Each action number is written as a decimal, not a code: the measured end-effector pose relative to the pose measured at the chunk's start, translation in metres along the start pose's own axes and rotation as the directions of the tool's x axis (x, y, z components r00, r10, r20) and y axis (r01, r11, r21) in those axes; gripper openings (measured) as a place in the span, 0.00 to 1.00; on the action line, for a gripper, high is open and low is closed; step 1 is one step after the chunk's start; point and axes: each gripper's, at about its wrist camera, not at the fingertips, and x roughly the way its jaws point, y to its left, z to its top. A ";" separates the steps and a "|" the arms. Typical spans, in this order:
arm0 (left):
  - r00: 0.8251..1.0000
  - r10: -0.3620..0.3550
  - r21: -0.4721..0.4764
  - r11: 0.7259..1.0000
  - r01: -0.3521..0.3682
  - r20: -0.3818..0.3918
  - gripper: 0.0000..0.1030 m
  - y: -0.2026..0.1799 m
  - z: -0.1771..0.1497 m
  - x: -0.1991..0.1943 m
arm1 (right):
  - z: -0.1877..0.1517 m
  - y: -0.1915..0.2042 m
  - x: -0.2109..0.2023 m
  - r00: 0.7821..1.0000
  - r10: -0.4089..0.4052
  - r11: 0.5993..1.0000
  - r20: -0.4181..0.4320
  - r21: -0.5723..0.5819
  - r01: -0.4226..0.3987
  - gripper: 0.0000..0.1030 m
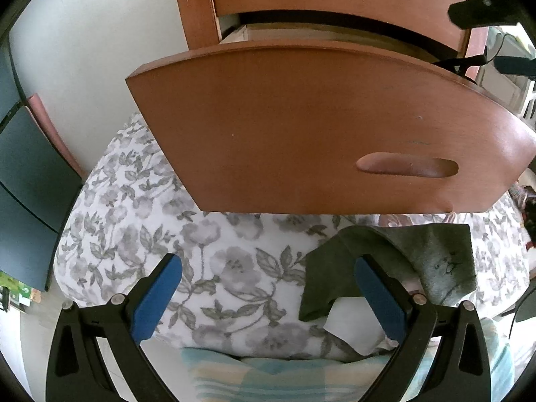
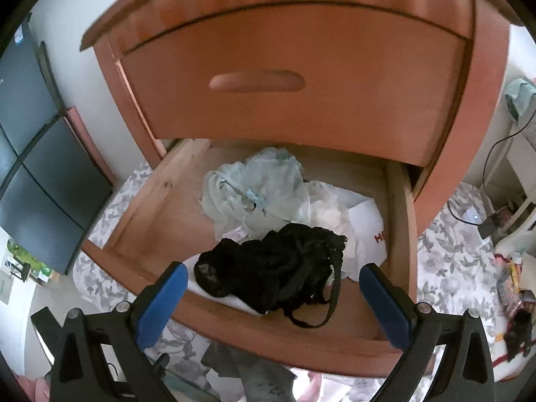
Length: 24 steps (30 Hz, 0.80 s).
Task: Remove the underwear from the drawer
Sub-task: 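Reach the right gripper into the drawer toward the black garment, then close the right gripper on the black garment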
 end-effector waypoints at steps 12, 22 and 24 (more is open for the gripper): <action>0.999 -0.025 -0.018 1.000 0.025 -0.030 0.99 0.004 0.002 0.009 | 0.003 -0.009 0.035 0.996 0.011 1.000 -0.092 -0.001 -0.011 0.99; 0.999 -0.023 -0.015 1.000 0.023 -0.038 0.99 0.004 0.002 0.013 | 0.010 -0.007 0.060 0.985 0.050 0.999 -0.168 -0.004 -0.052 0.85; 0.999 -0.024 -0.014 1.000 0.023 -0.040 0.99 0.004 0.002 0.014 | 0.010 -0.008 0.063 0.983 0.061 0.998 -0.175 0.006 -0.061 0.77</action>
